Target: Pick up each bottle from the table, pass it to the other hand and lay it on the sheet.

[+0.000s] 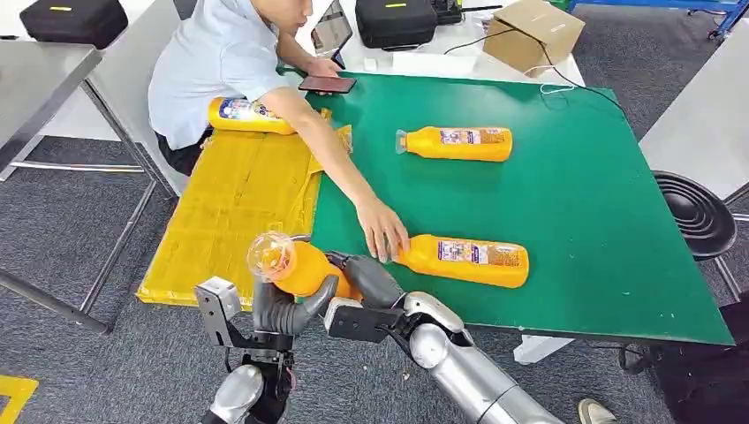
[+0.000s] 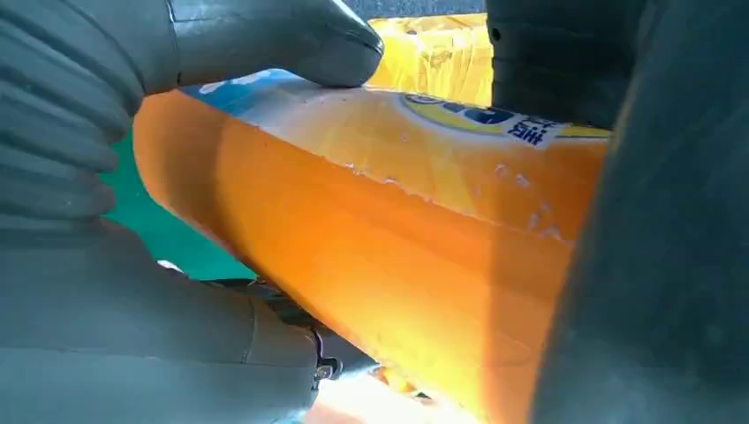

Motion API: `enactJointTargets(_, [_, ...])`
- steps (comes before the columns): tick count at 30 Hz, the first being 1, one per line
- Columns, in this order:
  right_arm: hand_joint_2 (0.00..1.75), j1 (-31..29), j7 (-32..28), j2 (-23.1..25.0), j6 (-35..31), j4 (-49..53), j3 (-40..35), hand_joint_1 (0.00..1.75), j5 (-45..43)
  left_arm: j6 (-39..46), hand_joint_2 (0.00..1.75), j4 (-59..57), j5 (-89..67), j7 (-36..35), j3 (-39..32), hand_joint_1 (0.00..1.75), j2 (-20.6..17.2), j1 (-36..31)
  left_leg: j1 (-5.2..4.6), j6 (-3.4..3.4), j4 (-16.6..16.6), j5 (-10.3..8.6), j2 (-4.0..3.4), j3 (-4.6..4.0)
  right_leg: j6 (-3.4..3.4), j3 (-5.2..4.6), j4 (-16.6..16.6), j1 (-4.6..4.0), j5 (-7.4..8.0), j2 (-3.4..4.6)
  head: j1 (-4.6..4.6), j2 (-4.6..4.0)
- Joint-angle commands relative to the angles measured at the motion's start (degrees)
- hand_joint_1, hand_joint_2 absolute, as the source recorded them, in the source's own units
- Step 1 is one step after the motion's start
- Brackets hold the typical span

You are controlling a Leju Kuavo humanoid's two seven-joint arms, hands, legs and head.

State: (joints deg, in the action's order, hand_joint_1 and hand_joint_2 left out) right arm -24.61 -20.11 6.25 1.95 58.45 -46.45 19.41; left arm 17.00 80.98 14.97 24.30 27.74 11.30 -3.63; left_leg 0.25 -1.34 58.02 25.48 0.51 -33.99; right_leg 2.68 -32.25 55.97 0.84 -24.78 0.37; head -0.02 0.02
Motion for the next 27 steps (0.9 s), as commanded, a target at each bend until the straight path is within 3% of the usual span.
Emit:
enactJointTargets(1, [1.75,-1.67,-0.56,-0.33,-0.1,0.64,-2.03,0.77,0.04,-2.6,1.75,-5.97,5.28,-3.04,-1.75,1.75,-0.15,-2.92,0.02,0.06,-0.03,0.01,-0.03,0.12,-0.11,0.11,-0.02,-0.03,-0.02,-0.03,0.02,0.0])
enactJointTargets(2, [1.75,-1.05,-0.85,0.16,-2.41,1.37,-1.76,0.0,1.25,-2.29,1.75,-6.28,6.5,-3.42,-2.93,1.75,-0.05,-3.22,0.02,0.08,-0.03,0.03,-0.05,0.19,-0.14,0.18,-0.01,-0.04,-0.04,-0.03,0.0,0.0])
enactJointTargets(4, [1.75,-0.39,-1.39,0.65,-4.79,2.4,-2.55,0.0,3.25,-0.45,1.75,-7.27,6.7,-3.52,-4.67,1.75,-0.5,-4.53,0.01,0.05,-0.04,0.0,-0.06,0.06,-0.07,0.05,-0.01,-0.02,0.0,0.02,0.0,-0.02])
enactJointTargets(5, [0.0,-0.17,-1.74,0.74,-5.7,2.95,-2.83,0.0,3.88,0.58,1.75,-7.77,5.77,-2.68,-5.1,1.75,-0.81,-5.38,0.01,0.08,-0.06,0.03,-0.1,0.18,-0.13,0.15,-0.01,-0.03,-0.03,0.03,0.0,0.0])
enactJointTargets(15, [0.0,0.08,-2.64,0.39,-8.24,4.44,-3.32,0.0,5.85,3.98,1.75,-8.9,2.07,-1.22,-5.47,1.75,-1.58,-7.12,0.02,0.07,-0.03,0.04,-0.09,0.16,-0.12,0.15,0.01,-0.04,-0.03,0.03,0.02,0.0])
enactJointTargets(22, [0.0,4.27,-3.13,0.43,-19.14,9.79,0.74,0.0,11.44,6.3,1.75,-10.63,-9.18,-4.48,-10.84,1.75,-6.92,-15.54,0.07,0.11,-0.03,-0.01,0.02,0.1,-0.15,0.12,0.01,-0.09,-0.02,-0.08,0.02,0.0])
enactJointTargets(27, [0.0,4.68,-4.15,1.42,-19.23,7.75,2.0,0.0,11.28,5.65,1.75,-10.73,-13.57,-6.07,-13.8,1.75,-7.73,-19.59,0.08,0.11,0.04,-0.03,0.06,0.01,-0.15,-0.01,0.14,-0.11,-0.02,-0.15,0.02,0.0])
